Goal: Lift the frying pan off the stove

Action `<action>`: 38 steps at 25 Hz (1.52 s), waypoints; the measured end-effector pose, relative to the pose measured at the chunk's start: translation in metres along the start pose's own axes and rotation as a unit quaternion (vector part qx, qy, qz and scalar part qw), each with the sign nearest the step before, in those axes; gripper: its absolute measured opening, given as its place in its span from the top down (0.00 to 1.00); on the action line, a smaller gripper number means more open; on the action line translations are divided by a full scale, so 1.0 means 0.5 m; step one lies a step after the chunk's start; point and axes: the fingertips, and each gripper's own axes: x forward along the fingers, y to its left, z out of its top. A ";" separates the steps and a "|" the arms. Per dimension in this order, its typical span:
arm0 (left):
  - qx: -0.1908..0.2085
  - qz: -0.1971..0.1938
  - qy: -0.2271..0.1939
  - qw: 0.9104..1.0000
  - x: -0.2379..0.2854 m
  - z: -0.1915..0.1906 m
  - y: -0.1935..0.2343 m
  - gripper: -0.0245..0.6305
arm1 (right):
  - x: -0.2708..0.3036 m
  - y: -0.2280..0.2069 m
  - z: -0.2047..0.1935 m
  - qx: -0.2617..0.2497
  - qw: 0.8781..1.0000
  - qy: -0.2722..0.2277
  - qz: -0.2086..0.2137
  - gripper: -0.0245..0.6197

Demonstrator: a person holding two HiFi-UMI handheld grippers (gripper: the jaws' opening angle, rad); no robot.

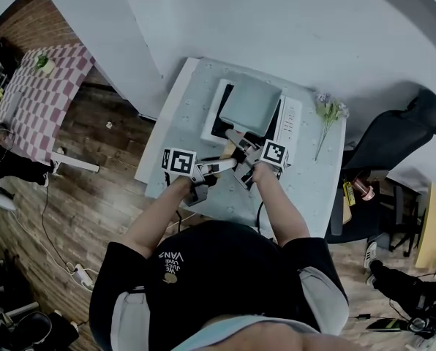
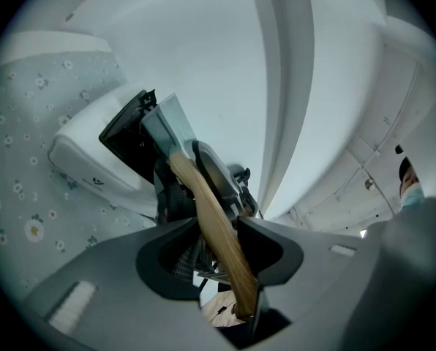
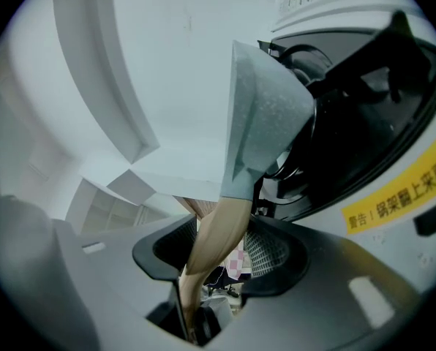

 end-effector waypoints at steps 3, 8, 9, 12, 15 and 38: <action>-0.012 -0.013 -0.011 1.000 -0.003 -0.003 -0.005 0.73 | -0.002 0.005 -0.001 -0.003 1.000 -0.010 0.006 0.65; -0.018 -0.024 -0.013 0.999 -0.006 -0.030 -0.015 0.73 | -0.023 0.010 -0.021 -0.012 1.000 -0.019 0.001 0.65; -0.017 -0.026 -0.012 0.999 -0.008 -0.035 -0.018 0.73 | -0.027 0.011 -0.025 -0.014 1.000 -0.022 0.002 0.65; -0.015 -0.033 -0.012 0.999 -0.015 -0.047 -0.030 0.73 | -0.039 0.018 -0.038 -0.017 0.999 -0.032 0.003 0.65; -0.013 -0.040 -0.008 0.999 -0.022 -0.060 -0.046 0.73 | -0.051 0.030 -0.050 -0.019 0.999 -0.046 0.006 0.65; 0.010 -0.065 0.057 0.996 -0.166 -0.229 -0.099 0.73 | -0.114 0.055 -0.258 -0.025 0.992 -0.121 -0.004 0.65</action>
